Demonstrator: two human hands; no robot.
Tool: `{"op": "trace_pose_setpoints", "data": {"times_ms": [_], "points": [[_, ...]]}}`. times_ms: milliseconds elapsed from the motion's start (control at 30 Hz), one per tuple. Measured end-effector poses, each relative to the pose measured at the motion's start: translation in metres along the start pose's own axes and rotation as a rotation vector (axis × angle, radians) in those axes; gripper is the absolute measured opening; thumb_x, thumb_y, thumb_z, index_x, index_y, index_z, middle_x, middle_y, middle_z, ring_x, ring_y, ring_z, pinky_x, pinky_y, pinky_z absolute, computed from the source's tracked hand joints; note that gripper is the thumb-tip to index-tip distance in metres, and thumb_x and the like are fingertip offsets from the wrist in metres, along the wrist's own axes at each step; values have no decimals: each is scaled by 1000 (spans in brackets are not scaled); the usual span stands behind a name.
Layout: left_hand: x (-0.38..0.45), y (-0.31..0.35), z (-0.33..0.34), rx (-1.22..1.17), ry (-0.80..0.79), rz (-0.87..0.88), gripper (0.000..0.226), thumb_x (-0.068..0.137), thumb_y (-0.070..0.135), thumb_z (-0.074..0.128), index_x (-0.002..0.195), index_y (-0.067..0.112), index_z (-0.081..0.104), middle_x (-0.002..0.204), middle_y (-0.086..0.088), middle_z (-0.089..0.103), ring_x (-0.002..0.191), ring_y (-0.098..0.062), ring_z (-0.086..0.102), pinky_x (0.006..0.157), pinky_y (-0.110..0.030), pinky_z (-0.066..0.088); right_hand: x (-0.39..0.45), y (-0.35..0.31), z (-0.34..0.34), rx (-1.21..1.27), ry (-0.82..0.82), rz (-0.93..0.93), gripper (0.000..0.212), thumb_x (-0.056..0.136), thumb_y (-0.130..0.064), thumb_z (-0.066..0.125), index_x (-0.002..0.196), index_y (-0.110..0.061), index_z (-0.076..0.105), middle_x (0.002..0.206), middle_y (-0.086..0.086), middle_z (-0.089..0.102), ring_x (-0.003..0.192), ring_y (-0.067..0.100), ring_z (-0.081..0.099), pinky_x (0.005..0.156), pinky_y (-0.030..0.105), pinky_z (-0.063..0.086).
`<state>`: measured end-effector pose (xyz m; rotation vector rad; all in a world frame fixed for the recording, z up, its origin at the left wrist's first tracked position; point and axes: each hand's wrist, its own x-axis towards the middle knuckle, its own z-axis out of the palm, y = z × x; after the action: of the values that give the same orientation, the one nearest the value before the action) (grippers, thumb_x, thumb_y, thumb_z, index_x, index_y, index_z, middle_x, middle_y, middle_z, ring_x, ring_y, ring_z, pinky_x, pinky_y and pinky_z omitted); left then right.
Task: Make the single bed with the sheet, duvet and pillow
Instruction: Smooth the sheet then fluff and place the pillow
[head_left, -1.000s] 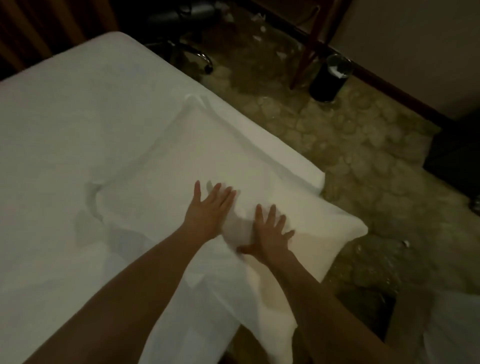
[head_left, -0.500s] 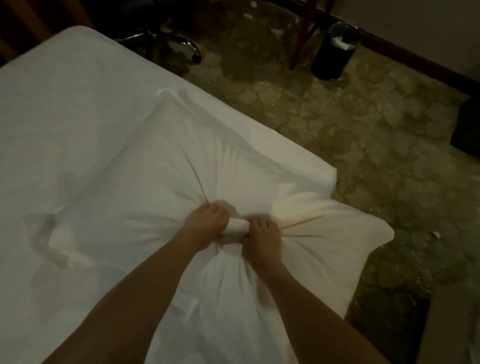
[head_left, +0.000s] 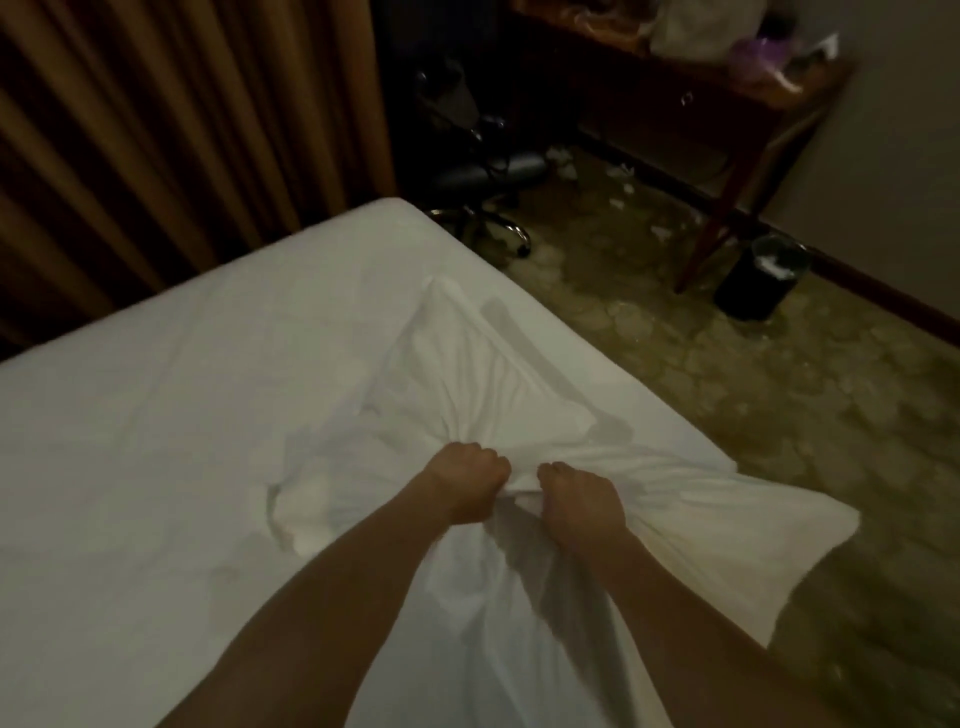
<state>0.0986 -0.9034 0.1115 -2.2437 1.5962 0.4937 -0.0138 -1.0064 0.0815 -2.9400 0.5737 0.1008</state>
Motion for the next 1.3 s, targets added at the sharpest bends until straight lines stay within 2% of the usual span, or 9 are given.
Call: {"op": "trace_pose_setpoints", "data": {"times_ms": [67,167,233,300,433,567,867,1100,1300], "points": [[-40,-14,-11,-48,56,-76,34,91,20,50,122,8,49,123,-12,55,110,-30,56,86,-35,43,3,-26,-28,-35,54,-85,6,67,-15,60,68,-13,65,60,0,59,45,18,61,40,19,41],[-116,-38,-23,-78,119,-194,36,89,24,53,122,10,50,122,-11,56,109,-29,57,85,-34,44,-5,-87,-76,-67,123,-223,25,65,-12,41,65,-14,67,56,1,59,39,19,59,35,20,42],[-173,-56,-19,-120,150,-300,37,89,26,53,123,11,50,123,-10,56,110,-28,57,86,-34,44,-13,-138,-98,-139,52,-313,27,82,-6,44,97,-12,66,89,5,66,76,24,69,63,30,53],[-235,-69,-9,-154,183,-404,36,89,24,52,123,12,51,125,-11,57,112,-28,57,88,-34,44,-27,-191,-109,-211,-7,-400,28,93,-12,40,118,-14,54,114,5,60,103,25,62,83,32,46],[-370,-85,28,-230,188,-588,35,92,22,47,125,11,52,127,-11,56,114,-29,56,91,-35,44,-71,-317,-122,-189,138,-684,20,85,-9,47,100,-11,60,95,10,63,83,31,67,67,35,51],[-503,-103,79,-328,173,-780,34,94,26,45,122,9,54,124,-13,58,112,-29,57,89,-34,45,-117,-449,-116,-291,96,-857,27,94,-17,40,118,-15,53,118,5,58,105,25,60,80,31,45],[-738,-152,148,-369,174,-1228,28,94,26,45,114,11,58,114,-10,61,100,-28,60,78,-34,46,-192,-703,-120,-219,195,-1257,20,93,-12,41,107,-15,55,107,6,61,90,25,60,76,34,46],[-892,-173,181,-408,187,-1550,28,90,21,51,115,8,54,119,-12,58,106,-30,57,81,-35,44,-250,-882,-141,-232,302,-1582,21,90,-9,40,106,-10,54,110,7,60,94,30,60,64,33,34],[-1018,-239,199,-365,330,-1769,37,87,30,61,117,9,58,118,-13,60,109,-31,59,81,-35,47,-282,-1051,-179,-175,452,-1719,23,91,-16,43,108,-12,57,112,6,60,102,31,61,72,36,44]]}}
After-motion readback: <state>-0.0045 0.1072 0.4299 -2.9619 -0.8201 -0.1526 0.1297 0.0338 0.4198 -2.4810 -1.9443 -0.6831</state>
